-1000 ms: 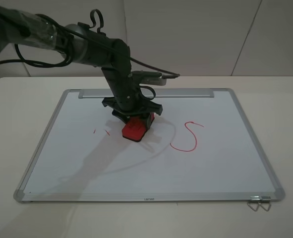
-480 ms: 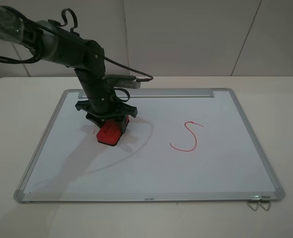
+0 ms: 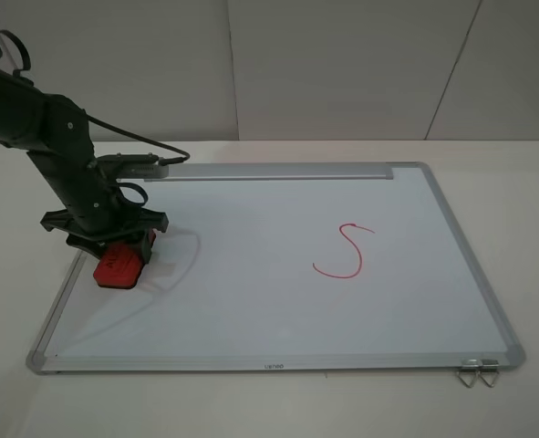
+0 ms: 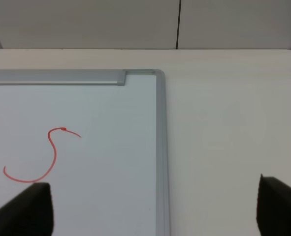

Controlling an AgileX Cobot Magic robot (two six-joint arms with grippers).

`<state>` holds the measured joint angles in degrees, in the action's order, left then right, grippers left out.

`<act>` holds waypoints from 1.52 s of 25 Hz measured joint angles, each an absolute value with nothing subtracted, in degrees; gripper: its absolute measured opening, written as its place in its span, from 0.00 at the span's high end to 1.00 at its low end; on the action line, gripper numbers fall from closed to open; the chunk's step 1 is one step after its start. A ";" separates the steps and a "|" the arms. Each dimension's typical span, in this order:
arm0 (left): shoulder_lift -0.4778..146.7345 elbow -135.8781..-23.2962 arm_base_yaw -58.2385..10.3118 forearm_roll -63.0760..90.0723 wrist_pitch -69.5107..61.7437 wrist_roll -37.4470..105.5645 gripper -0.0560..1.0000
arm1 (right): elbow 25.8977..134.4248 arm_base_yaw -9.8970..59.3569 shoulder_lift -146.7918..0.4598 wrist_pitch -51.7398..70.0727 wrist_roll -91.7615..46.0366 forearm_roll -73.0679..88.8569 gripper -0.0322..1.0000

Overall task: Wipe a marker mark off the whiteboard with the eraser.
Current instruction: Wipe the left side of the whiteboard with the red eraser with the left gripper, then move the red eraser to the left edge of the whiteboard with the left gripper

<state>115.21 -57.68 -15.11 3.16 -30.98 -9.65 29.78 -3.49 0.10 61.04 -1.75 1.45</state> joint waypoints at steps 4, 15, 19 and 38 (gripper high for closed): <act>114.09 -55.59 -14.41 2.03 -29.85 -9.70 0.41 | 29.78 -3.49 0.10 61.04 -1.75 1.45 0.28; 109.62 -53.08 -16.79 0.78 -31.71 -10.79 0.41 | 29.78 -3.49 0.10 61.04 -1.75 1.45 0.28; 104.99 -52.09 -16.93 1.06 -36.80 -12.07 0.41 | 29.78 -3.49 0.10 61.04 -1.75 1.45 0.28; 99.02 -41.44 -16.93 1.06 -28.24 -17.19 0.41 | 29.78 -3.49 0.10 61.04 -1.75 1.45 0.28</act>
<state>99.02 -41.44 -16.93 1.06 -28.24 -17.19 29.78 -3.49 0.10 61.04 -1.75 1.45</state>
